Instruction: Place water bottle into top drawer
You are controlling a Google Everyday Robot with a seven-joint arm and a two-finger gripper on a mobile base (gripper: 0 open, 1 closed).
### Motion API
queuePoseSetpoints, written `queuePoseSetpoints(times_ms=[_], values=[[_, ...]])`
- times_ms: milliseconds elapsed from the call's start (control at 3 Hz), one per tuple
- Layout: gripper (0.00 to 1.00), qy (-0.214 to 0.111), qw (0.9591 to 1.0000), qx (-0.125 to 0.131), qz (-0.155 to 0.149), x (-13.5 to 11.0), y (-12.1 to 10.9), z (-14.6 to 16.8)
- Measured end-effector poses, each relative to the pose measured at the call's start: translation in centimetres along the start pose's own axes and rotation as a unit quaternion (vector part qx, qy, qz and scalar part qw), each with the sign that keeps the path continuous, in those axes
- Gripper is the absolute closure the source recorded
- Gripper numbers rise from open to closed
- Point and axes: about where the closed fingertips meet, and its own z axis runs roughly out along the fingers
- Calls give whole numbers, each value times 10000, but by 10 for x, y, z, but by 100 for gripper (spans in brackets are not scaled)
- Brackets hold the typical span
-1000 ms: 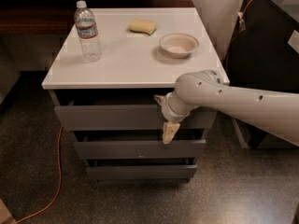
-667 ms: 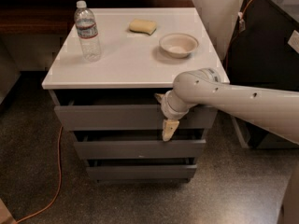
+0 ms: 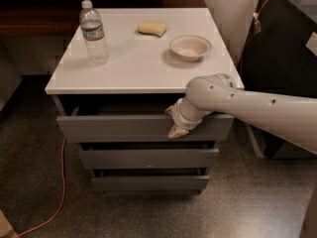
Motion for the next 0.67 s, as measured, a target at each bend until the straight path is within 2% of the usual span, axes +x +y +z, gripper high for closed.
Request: queuePoseSetpoints(times_ms=[667], values=[[95, -217, 9988, -285, 343, -7, 40, -17]])
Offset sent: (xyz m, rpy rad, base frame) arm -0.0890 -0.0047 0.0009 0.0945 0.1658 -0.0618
